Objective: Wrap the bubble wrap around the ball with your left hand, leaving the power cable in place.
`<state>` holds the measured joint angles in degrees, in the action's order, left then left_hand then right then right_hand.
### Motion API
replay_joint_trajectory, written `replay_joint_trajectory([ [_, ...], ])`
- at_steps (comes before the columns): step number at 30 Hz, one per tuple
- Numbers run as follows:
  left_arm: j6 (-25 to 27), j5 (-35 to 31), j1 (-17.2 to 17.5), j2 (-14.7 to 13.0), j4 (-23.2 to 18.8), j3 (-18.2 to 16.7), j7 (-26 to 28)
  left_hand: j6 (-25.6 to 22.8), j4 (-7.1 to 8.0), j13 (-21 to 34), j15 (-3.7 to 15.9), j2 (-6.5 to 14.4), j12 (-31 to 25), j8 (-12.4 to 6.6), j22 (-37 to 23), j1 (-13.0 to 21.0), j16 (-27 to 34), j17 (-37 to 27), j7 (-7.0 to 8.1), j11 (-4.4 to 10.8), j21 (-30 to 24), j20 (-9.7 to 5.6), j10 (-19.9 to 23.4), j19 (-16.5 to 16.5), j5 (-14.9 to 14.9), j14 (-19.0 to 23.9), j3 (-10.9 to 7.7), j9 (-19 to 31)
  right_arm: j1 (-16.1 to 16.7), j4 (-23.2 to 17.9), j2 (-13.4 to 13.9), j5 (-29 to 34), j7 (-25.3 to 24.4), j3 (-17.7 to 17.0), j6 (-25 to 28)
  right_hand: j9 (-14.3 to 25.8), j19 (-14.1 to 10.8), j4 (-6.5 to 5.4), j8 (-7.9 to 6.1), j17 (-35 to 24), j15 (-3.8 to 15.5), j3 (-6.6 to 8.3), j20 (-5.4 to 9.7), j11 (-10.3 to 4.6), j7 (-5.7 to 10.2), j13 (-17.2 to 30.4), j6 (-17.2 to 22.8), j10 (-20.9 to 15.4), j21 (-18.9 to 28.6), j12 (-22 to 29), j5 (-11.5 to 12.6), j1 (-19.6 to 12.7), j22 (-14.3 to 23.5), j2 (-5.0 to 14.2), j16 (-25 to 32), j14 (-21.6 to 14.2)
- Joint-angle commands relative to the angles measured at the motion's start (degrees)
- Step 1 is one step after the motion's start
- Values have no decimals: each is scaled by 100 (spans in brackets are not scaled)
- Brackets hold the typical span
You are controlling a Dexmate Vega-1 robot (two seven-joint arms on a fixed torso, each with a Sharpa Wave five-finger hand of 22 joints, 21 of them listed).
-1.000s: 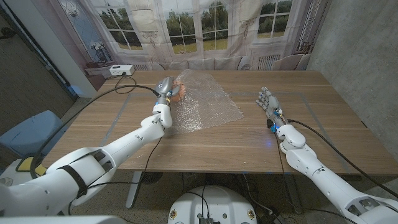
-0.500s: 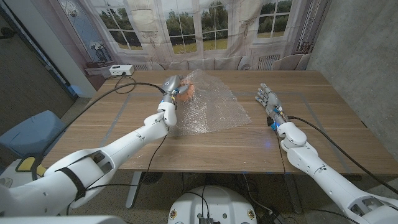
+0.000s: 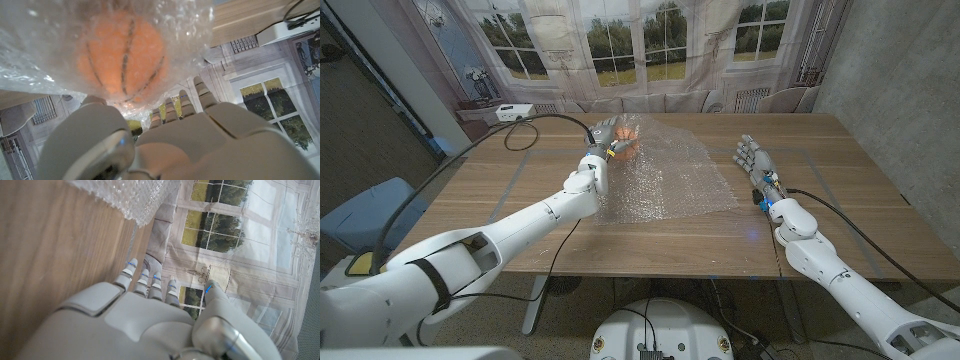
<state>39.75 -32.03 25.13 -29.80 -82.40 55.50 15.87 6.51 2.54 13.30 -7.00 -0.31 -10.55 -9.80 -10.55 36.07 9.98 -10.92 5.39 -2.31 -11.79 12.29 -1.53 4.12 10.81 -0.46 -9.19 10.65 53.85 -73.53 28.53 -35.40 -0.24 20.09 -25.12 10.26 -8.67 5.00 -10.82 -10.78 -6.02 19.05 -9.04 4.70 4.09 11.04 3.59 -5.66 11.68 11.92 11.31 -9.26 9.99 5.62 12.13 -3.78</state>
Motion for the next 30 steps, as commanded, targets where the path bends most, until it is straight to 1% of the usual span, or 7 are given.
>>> replay_joint_trajectory([
  [1,1000,-83,121,-569,-1486,-188,-988,301,47,29,-176,56,-34,-35,-17,-165,-10,-15,-43,-122,109,19,-365,-342,-13,-405,38,17,110,-80,50,-74,44,-70,-45,28,-61,-16,-28,-30,4,23,-13,-11,35,31,47,-55,13,5,12,-23,26,-15,7,-32],
  [5,832,329,310,-818,-2115,-587,-1224,213,172,38,-219,28,-119,-106,-27,-445,49,-29,-73,-180,115,22,-314,-482,-10,-437,158,21,113,-91,60,-69,58,-74,-58,29,-61,-19,-27,-32,0,22,-13,-6,35,31,49,-55,12,4,11,-16,26,-14,7,-33],
  [8,1292,225,9,-1065,-2616,-386,-2025,105,183,39,-276,-8,-136,-148,-29,-502,53,-25,-112,-198,114,20,-323,-537,0,-468,198,18,115,-100,64,-63,56,-80,-69,29,-61,-21,-27,-33,-10,21,-14,-7,35,31,50,-57,11,4,10,-12,26,-15,5,-30],
  [18,3062,-995,-1942,-1365,-2987,1336,-4631,524,114,41,-456,50,-100,-52,-38,-460,51,1,-268,-399,105,18,-728,-849,89,-703,202,15,93,-54,39,-88,111,-83,-111,29,-70,-29,-25,-37,-5,17,-11,-15,35,32,52,-60,12,0,6,9,26,-20,3,-37],
  [23,3199,-1163,-1711,-1249,-2927,1105,-3851,167,99,36,-380,103,-304,-203,-58,-472,188,11,-260,-374,0,11,-319,-729,114,-341,215,10,107,-30,23,-105,107,-90,-120,29,-68,-32,-27,-39,-2,17,-15,-6,33,32,59,-65,10,0,5,17,26,-20,2,-42],
  [27,2520,-840,-1246,-1132,-2721,617,-3032,-376,27,-2,-54,157,-482,-290,-67,-464,297,37,-150,-208,-241,-10,189,-28,109,279,235,0,105,-1,3,-88,101,-86,-158,29,-71,-33,-24,-40,-7,17,-20,-17,35,33,56,-61,10,-4,4,22,27,-22,1,-45],
  [30,1964,-453,-1010,-1032,-2439,295,-2720,-377,6,-10,-20,155,-485,-272,-66,-447,294,40,-96,-178,-267,-9,219,66,106,326,235,-1,103,19,-15,-90,96,-90,-182,29,-69,-34,-23,-40,-4,17,-22,-10,35,33,55,-68,8,-3,4,26,27,-23,0,-47],
])
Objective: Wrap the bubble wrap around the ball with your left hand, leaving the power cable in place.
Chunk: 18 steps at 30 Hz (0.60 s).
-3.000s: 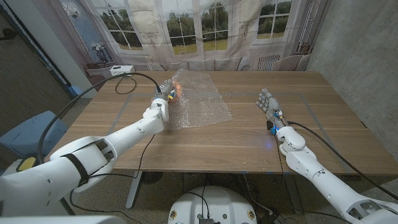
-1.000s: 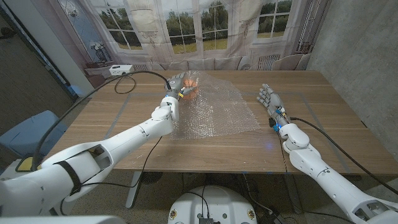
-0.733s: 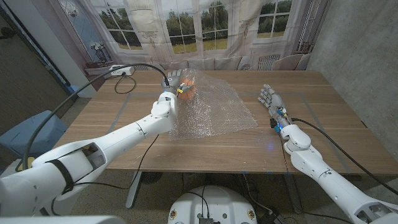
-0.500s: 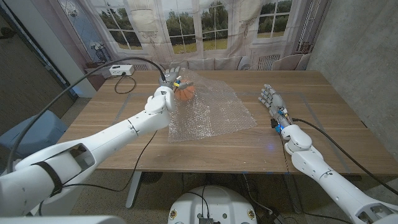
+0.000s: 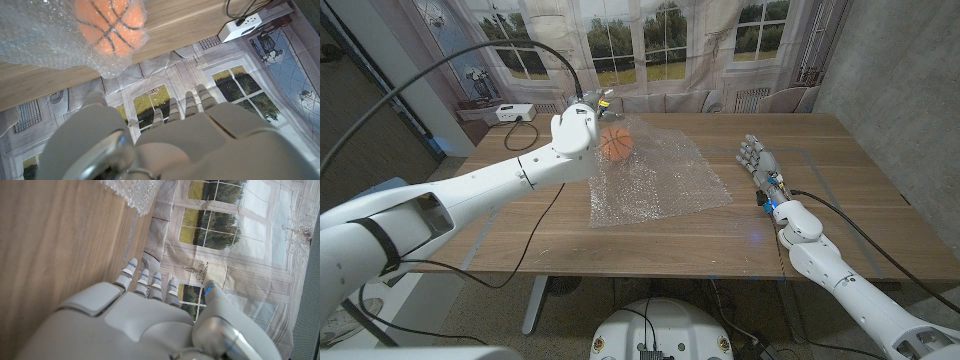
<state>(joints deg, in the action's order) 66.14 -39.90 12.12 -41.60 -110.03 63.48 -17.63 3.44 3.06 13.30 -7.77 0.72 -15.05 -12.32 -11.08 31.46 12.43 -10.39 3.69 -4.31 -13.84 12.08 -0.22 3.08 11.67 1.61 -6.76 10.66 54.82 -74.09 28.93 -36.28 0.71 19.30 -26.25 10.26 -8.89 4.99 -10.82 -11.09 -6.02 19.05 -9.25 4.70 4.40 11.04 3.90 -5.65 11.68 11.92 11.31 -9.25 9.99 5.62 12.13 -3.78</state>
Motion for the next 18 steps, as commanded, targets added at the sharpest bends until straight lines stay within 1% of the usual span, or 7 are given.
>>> replay_joint_trajectory([
  [1,-799,421,348,190,425,-575,718,-42,-55,-15,54,39,-15,0,-11,15,36,-11,103,21,-73,17,51,217,19,115,-1,-3,10,70,-52,14,-22,-10,-66,29,-48,-33,-23,-10,-4,18,-1,-7,4,33,25,-67,8,-4,4,26,27,-23,-1,-46],
  [4,-1127,587,502,324,745,-734,1040,148,-78,-42,-76,-77,120,111,6,-47,-106,-10,175,5,-74,42,-227,354,9,-113,88,-3,23,52,-44,27,-54,-13,-52,29,-50,-34,-23,-11,-6,17,-3,-3,4,33,27,-68,8,-4,4,29,27,-24,1,-53],
  [5,-1245,662,562,373,851,-807,1161,156,-78,-47,-119,-96,136,116,10,-63,-133,-10,171,2,-67,43,-258,364,10,-174,106,-2,25,46,-40,36,-68,-13,-45,29,-49,-34,-23,-11,-5,17,-2,-2,2,33,27,-70,8,-4,4,30,27,-24,1,-55],
  [7,-1536,804,673,470,1095,-939,1438,276,-75,-55,-149,-141,180,163,15,-100,-156,-11,228,18,-55,46,-358,386,13,-231,146,-2,25,46,-46,38,-82,-15,-47,29,-51,-35,-24,-11,2,17,0,-2,3,33,32,-69,8,-5,4,32,27,-25,0,-56],
  [9,-1763,991,682,557,1327,-1018,1461,289,-73,-58,-154,-160,193,165,17,-116,-158,-12,239,28,-52,46,-388,395,14,-237,163,-1,15,52,-48,47,-86,-10,-44,28,-55,-34,-23,-11,0,18,0,0,6,33,31,-73,9,-4,4,34,27,-26,0,-59],
  [12,-1995,1127,584,675,1677,-962,1353,288,-71,-61,-150,-183,196,161,18,-134,-158,-12,283,36,-48,47,-393,407,17,-239,182,-1,-15,64,-52,73,-100,7,-21,28,-58,-35,-24,-11,2,16,-4,-2,6,34,34,-73,10,-5,3,38,27,-29,0,-62],
  [18,-2168,1109,342,875,2219,-652,1067,320,-73,-67,-125,-217,191,167,19,-153,-131,-12,302,39,-44,46,-378,434,23,-171,210,0,-55,113,-83,97,-133,24,-8,28,-54,-37,-21,-12,-2,16,-8,-6,7,34,32,-70,6,-10,3,48,27,-33,-2,-68],
])
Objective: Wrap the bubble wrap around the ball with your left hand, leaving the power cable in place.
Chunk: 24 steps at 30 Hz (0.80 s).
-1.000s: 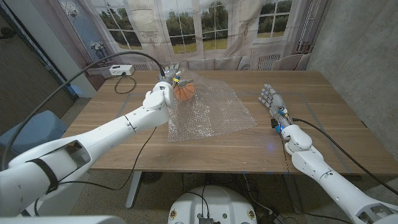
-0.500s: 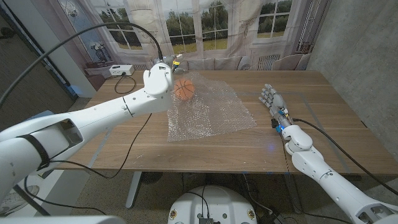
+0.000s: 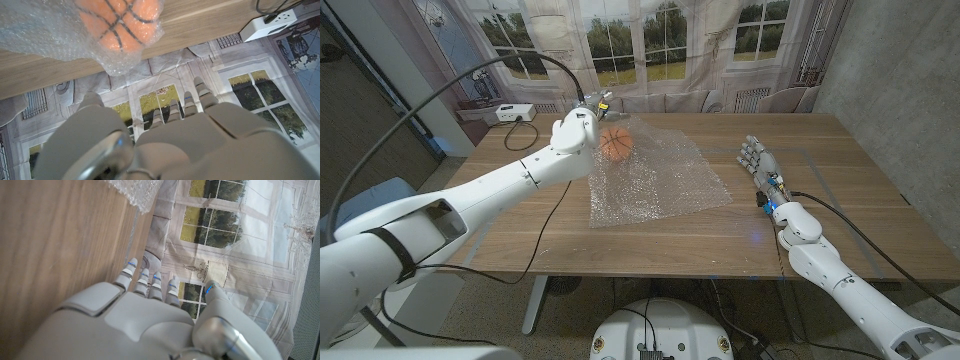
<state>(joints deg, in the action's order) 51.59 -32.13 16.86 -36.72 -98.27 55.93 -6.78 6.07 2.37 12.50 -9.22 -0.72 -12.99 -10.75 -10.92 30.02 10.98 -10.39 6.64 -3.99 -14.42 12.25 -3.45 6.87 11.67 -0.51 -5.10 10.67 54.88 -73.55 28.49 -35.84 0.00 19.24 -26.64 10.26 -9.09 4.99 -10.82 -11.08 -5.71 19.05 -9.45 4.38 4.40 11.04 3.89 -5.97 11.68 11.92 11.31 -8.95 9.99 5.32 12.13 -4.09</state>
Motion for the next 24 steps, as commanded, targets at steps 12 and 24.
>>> replay_joint_trajectory([
  [12,-1002,241,-321,739,1854,491,-166,51,-38,2,54,-114,-37,-9,-1,17,41,-7,43,41,-1,21,13,167,47,146,72,2,-111,173,-124,72,-124,57,20,28,-38,-37,-17,-13,-22,17,4,36,9,34,26,-49,5,-10,4,28,27,-8,0,-57],
  [24,-1148,159,-507,917,2284,861,-615,152,-143,-14,169,-133,-62,-14,-27,166,115,0,31,38,-147,-3,105,674,103,485,80,8,-132,204,-167,110,-176,82,5,29,-68,-39,-15,-13,-32,20,-36,21,12,35,23,-81,13,-2,4,40,27,-9,18,-124],
])
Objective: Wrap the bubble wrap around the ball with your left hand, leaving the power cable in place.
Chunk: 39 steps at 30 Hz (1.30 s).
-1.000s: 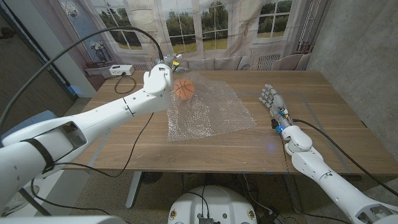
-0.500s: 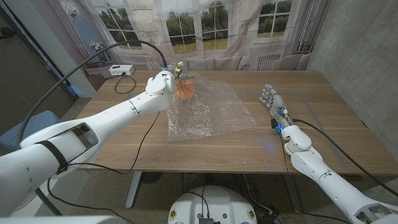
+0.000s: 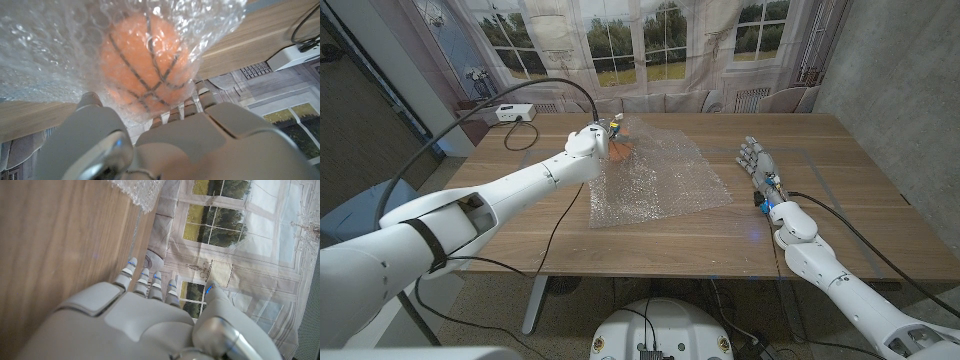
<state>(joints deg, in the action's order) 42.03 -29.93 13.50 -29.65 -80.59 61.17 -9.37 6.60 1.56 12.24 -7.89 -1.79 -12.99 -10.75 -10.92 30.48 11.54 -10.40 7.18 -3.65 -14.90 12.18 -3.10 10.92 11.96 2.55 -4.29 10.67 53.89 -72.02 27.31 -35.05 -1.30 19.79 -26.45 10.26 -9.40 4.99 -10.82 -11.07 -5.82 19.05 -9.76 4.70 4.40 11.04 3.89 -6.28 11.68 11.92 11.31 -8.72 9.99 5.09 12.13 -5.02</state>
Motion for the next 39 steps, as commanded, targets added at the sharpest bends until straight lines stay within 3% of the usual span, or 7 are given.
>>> replay_joint_trajectory([
  [1,-186,-88,-180,224,546,375,-375,102,-121,8,95,-25,-86,-29,-31,211,69,3,-8,28,-176,4,150,531,90,299,-10,10,-34,53,-54,23,-38,27,-16,29,-38,-39,-15,-13,-19,21,-5,-5,10,35,24,-54,13,-2,4,18,27,14,16,-29],
  [4,-216,-155,-201,266,646,470,-416,77,-284,6,235,-27,-151,-54,-26,465,91,7,-7,69,-358,-24,377,1175,97,617,-44,13,-40,53,-59,37,-62,33,-8,29,-44,-39,-14,-13,-21,21,-7,4,10,35,24,-62,14,0,4,21,27,14,20,-44],
  [6,-260,-217,-202,294,722,528,-377,4,-472,15,378,-23,-168,-77,-16,756,93,-1,-38,8,-662,-101,504,2151,70,984,-93,20,-50,54,-60,62,-82,41,-4,29,-45,-39,-15,-13,-24,23,-9,4,10,36,25,-65,14,0,5,22,27,15,20,-48],
  [15,-251,-253,-27,440,950,395,186,-1518,-1167,163,1442,654,-713,-465,-72,2421,540,-65,-587,265,-1476,-1749,2221,4195,-88,3434,-934,68,-68,30,-50,92,-119,54,35,29,-60,-42,-14,-14,-17,27,-13,4,14,36,25,-70,16,-2,6,30,27,18,25,-80],
  [24,-447,-200,241,579,1184,159,1173,-4640,-1216,487,2122,990,-1462,-1534,-178,3984,1058,-298,-894,733,-2345,-2280,4498,4774,19,5473,-1842,296,-66,1,-32,134,-188,54,65,29,-70,-43,-14,-13,-7,32,-13,2,21,36,28,-71,17,-6,8,35,27,21,19,-84],
  [27,-490,-240,339,628,1269,108,1603,-5427,-1185,846,2110,1032,-1742,-1990,-255,4533,1512,-672,-973,721,-2849,-2419,5204,4925,15,6345,-2025,543,-56,-27,-16,152,-222,53,88,29,-73,-43,-13,-13,-5,34,-14,-4,20,36,25,-78,17,-5,9,36,27,22,18,-88],
  [39,-958,-8,680,496,1015,-382,2652,-5759,-1155,1290,2076,889,-1822,-2019,-324,4900,1872,-1342,-1247,499,-3343,-2474,5316,4870,-183,6596,-1934,414,-101,-18,-2,167,-196,69,114,28,-72,-43,-14,-12,-10,42,-9,1,14,36,29,-85,13,-7,12,41,27,27,14,-99],
])
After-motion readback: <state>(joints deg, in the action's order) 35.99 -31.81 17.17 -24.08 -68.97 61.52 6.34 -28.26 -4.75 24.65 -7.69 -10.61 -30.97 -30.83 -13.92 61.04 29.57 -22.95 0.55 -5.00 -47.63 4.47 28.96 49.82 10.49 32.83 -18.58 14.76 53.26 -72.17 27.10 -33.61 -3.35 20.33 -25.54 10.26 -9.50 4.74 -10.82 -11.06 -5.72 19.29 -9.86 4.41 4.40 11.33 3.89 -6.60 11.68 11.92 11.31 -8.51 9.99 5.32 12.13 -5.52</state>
